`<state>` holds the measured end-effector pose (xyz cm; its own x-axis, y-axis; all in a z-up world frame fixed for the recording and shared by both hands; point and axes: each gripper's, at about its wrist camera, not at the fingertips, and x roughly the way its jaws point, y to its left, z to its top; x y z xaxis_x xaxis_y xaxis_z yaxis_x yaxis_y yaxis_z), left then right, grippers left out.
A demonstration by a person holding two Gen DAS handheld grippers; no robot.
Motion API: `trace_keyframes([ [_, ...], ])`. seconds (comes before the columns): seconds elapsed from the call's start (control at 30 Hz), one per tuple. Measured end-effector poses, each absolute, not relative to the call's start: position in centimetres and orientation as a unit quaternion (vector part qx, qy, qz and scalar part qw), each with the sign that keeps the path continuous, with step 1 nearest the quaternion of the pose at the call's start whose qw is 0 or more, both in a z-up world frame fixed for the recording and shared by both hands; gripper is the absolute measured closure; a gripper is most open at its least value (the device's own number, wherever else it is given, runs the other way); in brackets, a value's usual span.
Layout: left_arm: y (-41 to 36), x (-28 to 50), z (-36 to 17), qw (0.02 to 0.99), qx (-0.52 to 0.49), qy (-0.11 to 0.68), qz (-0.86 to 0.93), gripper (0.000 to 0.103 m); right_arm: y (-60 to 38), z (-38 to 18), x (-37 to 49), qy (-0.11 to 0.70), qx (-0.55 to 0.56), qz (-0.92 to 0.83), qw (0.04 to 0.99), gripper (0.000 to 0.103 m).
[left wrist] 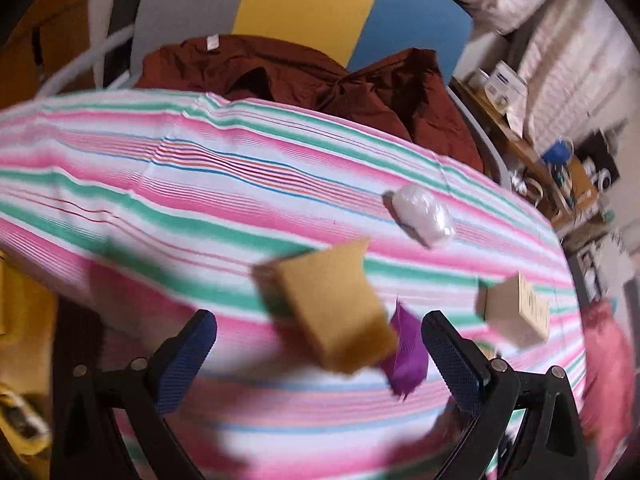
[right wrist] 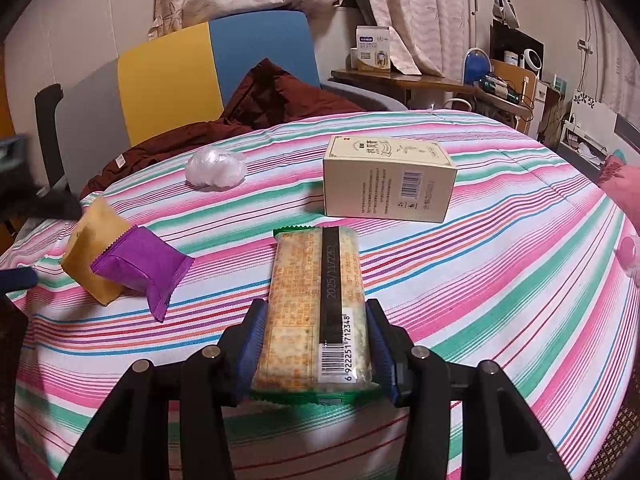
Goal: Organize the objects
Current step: 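Hold the cracker packet in the right tool while the left tool grasps a yellow sponge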
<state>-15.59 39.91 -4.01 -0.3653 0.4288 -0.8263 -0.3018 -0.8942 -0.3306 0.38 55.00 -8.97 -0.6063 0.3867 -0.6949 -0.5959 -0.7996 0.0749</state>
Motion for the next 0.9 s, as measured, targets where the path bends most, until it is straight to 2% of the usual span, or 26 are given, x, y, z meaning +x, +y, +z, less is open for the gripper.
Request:
trace_keyframes([
  [0.1,40.3,-17.0,-5.6,0.212,-0.544,-0.093,0.806,0.0,54.9,-9.0,0.4,0.147,-0.345,0.883,0.282,0.054],
  [0.2,40.6,-17.0,-6.5,0.214,-0.539,-0.08,0.811,0.004,54.9,-9.1,0.3,0.147,-0.344,0.883,0.282,0.054],
  [0.27,41.0,-16.3,-6.3,0.223,-0.514,-0.036,0.827,0.017,54.9,-9.1,0.4,0.148,-0.343,0.884,0.282,0.054],
  [0.3,41.0,-16.0,-6.4,0.231,-0.51,-0.025,0.828,0.018,54.9,-9.1,0.4,0.147,-0.343,0.884,0.283,0.054],
  [0.37,40.7,-15.4,-6.3,0.249,-0.496,-0.025,0.832,0.03,54.9,-9.1,0.3,0.146,-0.343,0.884,0.284,0.054],
  [0.4,40.5,-15.2,-6.2,0.258,-0.497,-0.027,0.828,0.033,54.9,-9.1,0.3,0.146,-0.343,0.884,0.284,0.054],
  [0.47,40.2,-14.9,-6.1,0.269,-0.499,-0.041,0.823,0.052,54.8,-9.1,0.3,0.146,-0.343,0.884,0.284,0.054],
  [0.9,37.1,-11.4,-5.0,0.308,-0.483,-0.033,0.819,0.061,54.5,-8.9,0.3,0.128,-0.344,0.88,0.302,0.054],
])
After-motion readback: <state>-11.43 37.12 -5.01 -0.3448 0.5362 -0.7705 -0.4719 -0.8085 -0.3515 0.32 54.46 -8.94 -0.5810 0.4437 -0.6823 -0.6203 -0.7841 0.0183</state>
